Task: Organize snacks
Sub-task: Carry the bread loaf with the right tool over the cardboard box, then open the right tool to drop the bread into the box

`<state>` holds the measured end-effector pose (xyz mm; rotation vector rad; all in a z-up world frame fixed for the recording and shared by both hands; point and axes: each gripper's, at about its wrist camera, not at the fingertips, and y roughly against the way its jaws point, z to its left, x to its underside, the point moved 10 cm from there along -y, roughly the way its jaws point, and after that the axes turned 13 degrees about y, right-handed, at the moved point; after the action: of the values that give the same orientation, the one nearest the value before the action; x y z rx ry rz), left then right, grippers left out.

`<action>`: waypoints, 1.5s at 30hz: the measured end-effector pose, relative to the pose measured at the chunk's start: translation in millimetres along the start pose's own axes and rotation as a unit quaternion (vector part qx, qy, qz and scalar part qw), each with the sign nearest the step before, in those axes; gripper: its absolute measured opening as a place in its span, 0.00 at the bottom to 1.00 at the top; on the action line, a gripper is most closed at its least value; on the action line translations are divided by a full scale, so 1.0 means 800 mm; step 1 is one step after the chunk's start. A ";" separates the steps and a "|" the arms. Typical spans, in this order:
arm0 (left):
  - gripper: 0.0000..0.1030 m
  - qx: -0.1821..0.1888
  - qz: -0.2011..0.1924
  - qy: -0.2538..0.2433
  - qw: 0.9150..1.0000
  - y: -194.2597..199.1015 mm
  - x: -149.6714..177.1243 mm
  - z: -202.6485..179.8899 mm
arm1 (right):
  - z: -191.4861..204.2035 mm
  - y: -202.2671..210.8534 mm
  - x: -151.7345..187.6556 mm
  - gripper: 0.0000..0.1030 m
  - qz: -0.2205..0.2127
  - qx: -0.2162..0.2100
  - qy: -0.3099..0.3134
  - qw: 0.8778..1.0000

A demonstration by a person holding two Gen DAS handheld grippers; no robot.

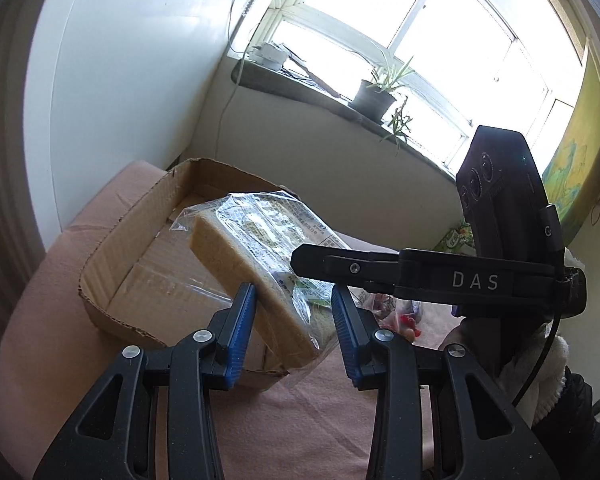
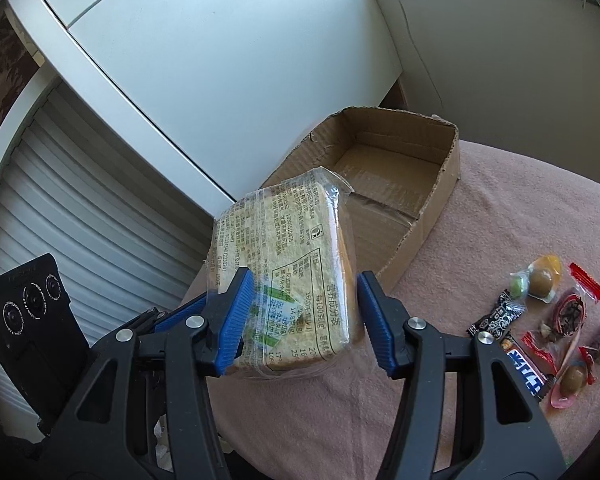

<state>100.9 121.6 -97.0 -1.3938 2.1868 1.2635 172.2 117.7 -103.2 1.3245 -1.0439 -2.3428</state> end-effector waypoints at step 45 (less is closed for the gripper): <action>0.55 -0.061 -0.013 -0.070 0.996 0.012 0.019 0.013 | -0.051 0.065 0.034 0.77 -0.033 0.134 0.050 0.989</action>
<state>83.1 122.1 -107.5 -1.3300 2.0233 1.4603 184.8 47.3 -97.7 1.5752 -1.3380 -2.2138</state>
